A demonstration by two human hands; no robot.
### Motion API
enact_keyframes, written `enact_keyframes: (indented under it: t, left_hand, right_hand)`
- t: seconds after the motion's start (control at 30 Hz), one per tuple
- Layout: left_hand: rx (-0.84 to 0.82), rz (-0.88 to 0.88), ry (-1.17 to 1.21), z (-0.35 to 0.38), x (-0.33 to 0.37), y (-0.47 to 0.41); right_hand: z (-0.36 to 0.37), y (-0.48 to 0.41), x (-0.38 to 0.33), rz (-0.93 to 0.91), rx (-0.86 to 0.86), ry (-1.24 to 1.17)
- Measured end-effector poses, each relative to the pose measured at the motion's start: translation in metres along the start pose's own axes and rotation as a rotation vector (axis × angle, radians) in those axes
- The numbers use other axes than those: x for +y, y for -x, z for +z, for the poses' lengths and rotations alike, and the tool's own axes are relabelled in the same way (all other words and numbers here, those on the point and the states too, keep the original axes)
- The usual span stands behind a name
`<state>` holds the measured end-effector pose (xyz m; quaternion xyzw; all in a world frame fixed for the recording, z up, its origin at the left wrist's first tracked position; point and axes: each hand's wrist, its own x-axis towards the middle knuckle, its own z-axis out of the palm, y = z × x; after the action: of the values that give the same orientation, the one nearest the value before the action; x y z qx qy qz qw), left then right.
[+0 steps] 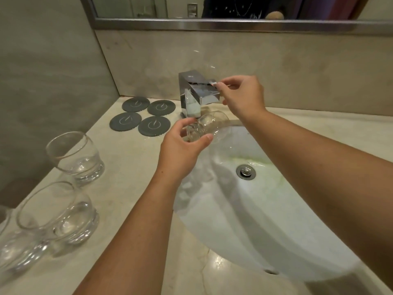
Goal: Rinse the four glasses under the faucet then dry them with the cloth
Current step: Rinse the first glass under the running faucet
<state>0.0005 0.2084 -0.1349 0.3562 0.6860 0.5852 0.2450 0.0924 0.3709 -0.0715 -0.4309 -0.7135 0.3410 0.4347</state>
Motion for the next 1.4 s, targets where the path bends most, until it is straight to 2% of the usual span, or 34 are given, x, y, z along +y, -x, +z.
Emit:
enact_keyframes:
  t: [0.87, 1.2, 1.4]
  left_hand:
    - [0.004, -0.029, 0.002, 0.002, -0.003, -0.005]
    - [0.003, -0.033, -0.005, 0.001, -0.001, -0.005]
    - [0.014, -0.019, -0.016, 0.001, -0.001, -0.005]
  right_hand:
    - [-0.007, -0.007, 0.000, -0.034, -0.038, 0.044]
    - [-0.008, -0.007, -0.001, 0.011, -0.039, 0.026]
    - [-0.011, 0.008, 0.010, 0.095, -0.041, -0.086]
